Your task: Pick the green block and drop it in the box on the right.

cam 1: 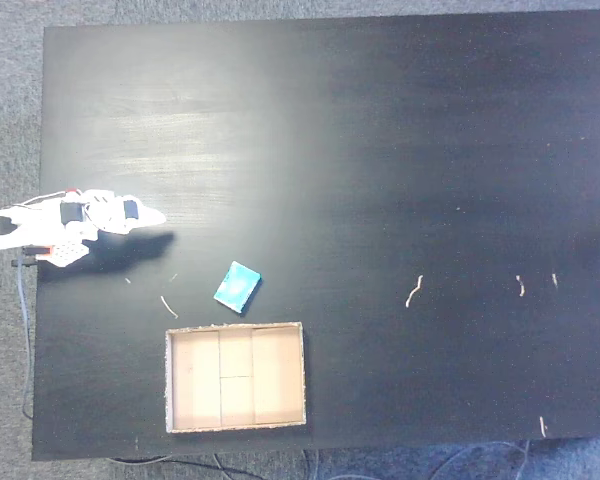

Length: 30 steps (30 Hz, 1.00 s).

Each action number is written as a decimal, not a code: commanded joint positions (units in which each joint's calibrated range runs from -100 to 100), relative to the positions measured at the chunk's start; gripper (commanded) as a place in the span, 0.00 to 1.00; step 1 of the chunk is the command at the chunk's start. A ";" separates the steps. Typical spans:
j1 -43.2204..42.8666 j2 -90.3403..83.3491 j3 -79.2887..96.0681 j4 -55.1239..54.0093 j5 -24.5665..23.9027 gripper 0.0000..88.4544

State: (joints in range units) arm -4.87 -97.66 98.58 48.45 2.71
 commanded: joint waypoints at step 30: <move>14.67 42.11 -34.02 -5.26 -4.35 0.00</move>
State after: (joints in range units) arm 5.69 -71.60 78.99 42.81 -1.10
